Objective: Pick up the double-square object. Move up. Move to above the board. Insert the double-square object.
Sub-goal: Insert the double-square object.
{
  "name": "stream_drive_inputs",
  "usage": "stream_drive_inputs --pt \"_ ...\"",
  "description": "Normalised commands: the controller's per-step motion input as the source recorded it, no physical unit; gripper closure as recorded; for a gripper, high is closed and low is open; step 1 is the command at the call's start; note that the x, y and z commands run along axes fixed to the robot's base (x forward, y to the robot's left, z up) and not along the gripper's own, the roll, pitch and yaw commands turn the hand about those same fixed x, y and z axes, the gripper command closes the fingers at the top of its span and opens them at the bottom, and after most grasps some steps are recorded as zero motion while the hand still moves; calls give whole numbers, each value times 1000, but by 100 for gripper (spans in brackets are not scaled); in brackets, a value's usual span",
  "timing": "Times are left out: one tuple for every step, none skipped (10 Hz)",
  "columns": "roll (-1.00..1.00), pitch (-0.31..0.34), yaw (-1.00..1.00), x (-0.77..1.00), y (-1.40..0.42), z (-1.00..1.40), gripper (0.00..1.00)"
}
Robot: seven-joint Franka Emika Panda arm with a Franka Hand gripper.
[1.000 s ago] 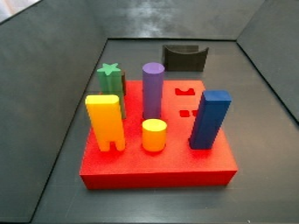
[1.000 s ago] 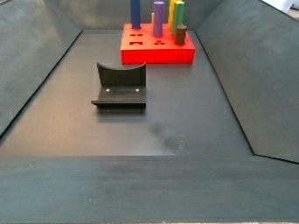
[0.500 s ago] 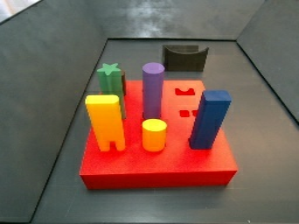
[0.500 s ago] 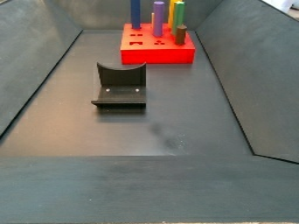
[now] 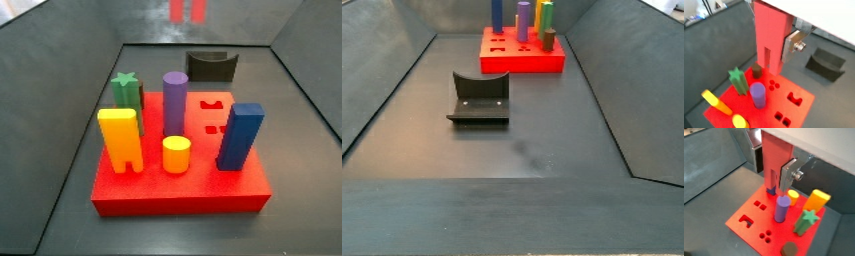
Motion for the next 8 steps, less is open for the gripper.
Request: stream_drive_inputs --pt "-19 -69 -86 1000 -43 -689 100" --pt "-17 -84 -109 994 -63 -674 100" --pt "-16 -67 -83 1000 -37 -717 100" --pt "-11 -76 -89 983 -51 -717 100" --pt "0 -89 -34 809 -60 -740 100" --pt "0 0 51 540 -69 -691 100" --pt "66 -24 14 291 -191 -729 100" --pt "60 -61 0 257 -177 -731 100"
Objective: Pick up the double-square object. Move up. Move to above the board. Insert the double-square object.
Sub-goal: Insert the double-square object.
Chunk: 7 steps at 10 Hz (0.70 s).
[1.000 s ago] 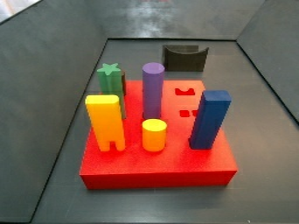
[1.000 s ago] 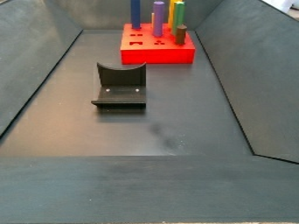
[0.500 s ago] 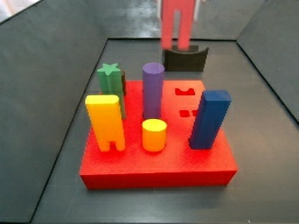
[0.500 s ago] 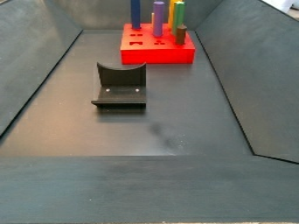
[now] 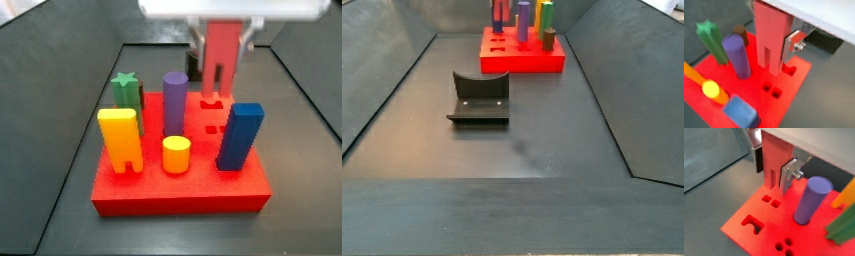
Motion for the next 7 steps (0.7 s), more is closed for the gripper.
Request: stream_drive_inputs --pt "30 -36 9 423 -137 -746 100" --pt "49 -9 40 514 -123 -786 100" --pt "84 -4 77 506 -77 -774 100" --pt "287 0 149 -160 0 -560 100" --pt "110 34 -57 -226 20 -114 100" --pt "0 0 0 0 0 -46 100" --pt "46 -20 0 -231 0 -166 100"
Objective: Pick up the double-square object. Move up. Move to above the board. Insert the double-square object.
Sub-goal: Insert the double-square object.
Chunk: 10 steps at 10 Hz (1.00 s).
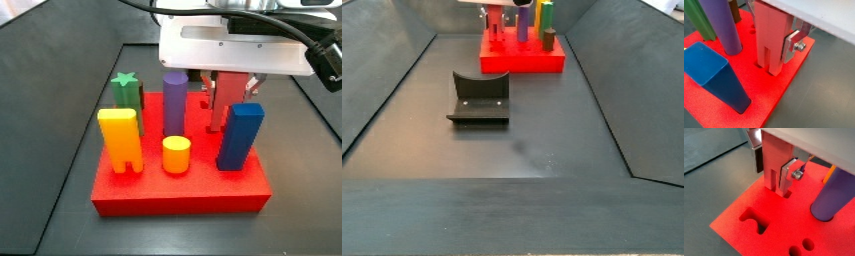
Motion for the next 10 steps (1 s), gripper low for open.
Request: stream_drive_inputs --pt "41 -41 0 -386 -14 -151 100" --pt "0 -57 69 -94 -97 -143 100" --pt "80 -33 294 -14 -209 -343 100" --pt "110 -23 537 40 -251 -554 100" --pt "0 -43 777 154 -103 -606 100" --pt "-37 -83 817 137 0 -614 100" --pt "-21 -123 740 157 71 -617 100" --pt "7 -43 209 340 163 -397 100" --pt "7 -26 0 0 -51 -120 100" --pt "0 0 -14 254 100 -220 100"
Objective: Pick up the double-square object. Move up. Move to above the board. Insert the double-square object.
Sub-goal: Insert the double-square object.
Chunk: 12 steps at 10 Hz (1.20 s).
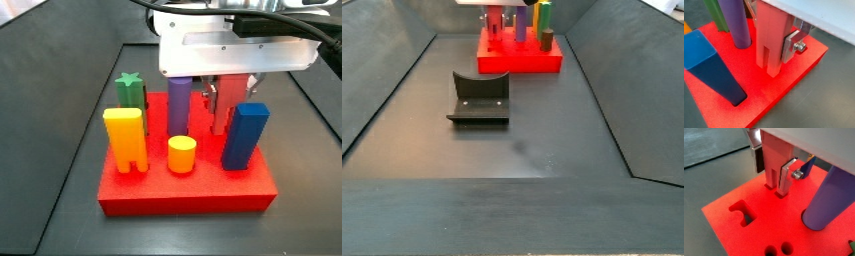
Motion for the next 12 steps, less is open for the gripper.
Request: stream_drive_inputs --pt "14 0 -206 380 157 -317 100" --pt "36 0 -194 320 171 -329 100" --pt "7 0 -137 211 186 -223 100" --pt "0 0 0 20 0 0 100" --pt "100 -84 0 -31 -160 -246 100" --pt "279 -90 0 0 -314 -580 100" --pt "306 -114 0 0 -354 -697 100" --pt "310 -114 0 0 -357 -686 100" --pt "294 -9 0 146 -157 -737 100" --pt "226 9 0 191 0 -569 100" --pt "183 4 0 169 111 -531 100" --pt "163 6 0 120 91 -446 100"
